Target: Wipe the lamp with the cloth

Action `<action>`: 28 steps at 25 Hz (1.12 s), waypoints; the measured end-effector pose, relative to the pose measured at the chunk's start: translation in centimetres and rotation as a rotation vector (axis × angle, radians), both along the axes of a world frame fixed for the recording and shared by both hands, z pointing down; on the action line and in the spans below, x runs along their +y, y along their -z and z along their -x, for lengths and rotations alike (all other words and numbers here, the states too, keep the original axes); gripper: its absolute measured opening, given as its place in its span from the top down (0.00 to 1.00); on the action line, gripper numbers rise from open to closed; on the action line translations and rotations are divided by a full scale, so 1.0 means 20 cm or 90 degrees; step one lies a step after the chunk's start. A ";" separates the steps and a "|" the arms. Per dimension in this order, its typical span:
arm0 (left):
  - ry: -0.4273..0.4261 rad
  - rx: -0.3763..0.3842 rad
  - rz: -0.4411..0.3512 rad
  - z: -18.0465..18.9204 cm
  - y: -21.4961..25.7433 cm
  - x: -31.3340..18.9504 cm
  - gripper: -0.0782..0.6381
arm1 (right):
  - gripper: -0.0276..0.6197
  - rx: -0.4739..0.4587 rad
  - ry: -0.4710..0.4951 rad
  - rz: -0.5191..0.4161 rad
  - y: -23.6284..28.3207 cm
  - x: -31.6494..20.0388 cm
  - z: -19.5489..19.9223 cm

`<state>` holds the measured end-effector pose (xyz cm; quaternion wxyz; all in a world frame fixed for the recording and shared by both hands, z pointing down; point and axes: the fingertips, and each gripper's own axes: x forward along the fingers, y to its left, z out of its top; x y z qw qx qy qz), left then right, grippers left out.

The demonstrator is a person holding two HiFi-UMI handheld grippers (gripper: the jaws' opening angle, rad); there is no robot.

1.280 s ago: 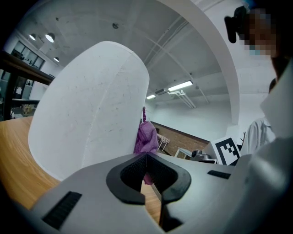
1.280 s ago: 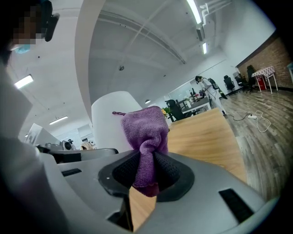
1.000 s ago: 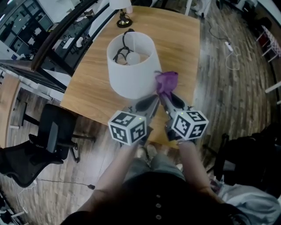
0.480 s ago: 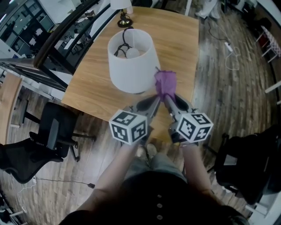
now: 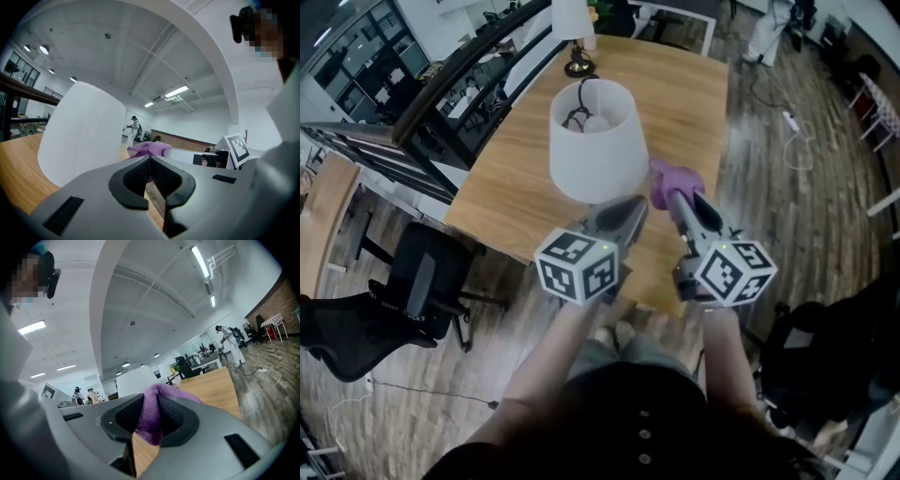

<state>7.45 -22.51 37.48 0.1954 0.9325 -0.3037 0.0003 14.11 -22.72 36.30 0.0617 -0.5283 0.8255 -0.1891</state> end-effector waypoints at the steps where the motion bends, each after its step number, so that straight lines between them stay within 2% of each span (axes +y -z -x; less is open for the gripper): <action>1: 0.002 0.001 -0.008 0.01 0.03 0.00 0.88 | 0.84 -0.003 0.000 -0.010 0.03 0.00 0.01; 7: 0.028 0.005 -0.048 0.10 0.15 0.01 0.88 | 0.84 -0.007 0.030 -0.060 0.15 0.02 0.11; 14: 0.050 0.004 -0.065 0.19 0.19 0.02 0.88 | 0.84 0.000 0.065 -0.095 0.24 0.03 0.22; 21: 0.062 0.014 -0.076 0.23 0.22 0.01 0.88 | 0.84 0.011 0.088 -0.106 0.26 0.04 0.32; 28: 0.067 0.021 -0.076 0.25 0.24 0.01 0.88 | 0.84 0.017 0.086 -0.109 0.28 0.06 0.32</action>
